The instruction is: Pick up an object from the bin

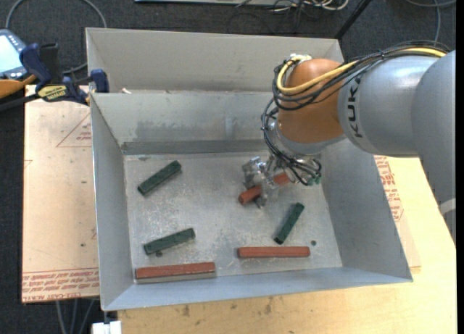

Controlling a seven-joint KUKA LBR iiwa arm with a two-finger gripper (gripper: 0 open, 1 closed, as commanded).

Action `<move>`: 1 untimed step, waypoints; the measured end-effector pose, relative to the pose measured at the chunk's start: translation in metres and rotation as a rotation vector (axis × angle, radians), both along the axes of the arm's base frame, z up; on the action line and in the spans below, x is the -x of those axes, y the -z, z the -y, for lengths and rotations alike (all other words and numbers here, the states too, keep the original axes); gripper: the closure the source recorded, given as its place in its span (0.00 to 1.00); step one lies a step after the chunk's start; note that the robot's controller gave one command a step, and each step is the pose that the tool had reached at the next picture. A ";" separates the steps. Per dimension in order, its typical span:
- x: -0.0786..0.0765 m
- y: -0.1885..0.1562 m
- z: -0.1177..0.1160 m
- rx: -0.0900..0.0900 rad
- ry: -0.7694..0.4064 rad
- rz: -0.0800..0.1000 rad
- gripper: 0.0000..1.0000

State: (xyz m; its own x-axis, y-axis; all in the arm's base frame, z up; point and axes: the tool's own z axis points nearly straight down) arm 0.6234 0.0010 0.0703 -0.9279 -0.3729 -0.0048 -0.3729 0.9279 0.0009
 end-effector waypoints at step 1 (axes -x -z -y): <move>-0.003 -0.091 -0.001 0.001 0.002 0.008 1.00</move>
Offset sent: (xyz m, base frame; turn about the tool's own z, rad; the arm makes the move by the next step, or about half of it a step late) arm 0.0002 0.0000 0.0854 0.0000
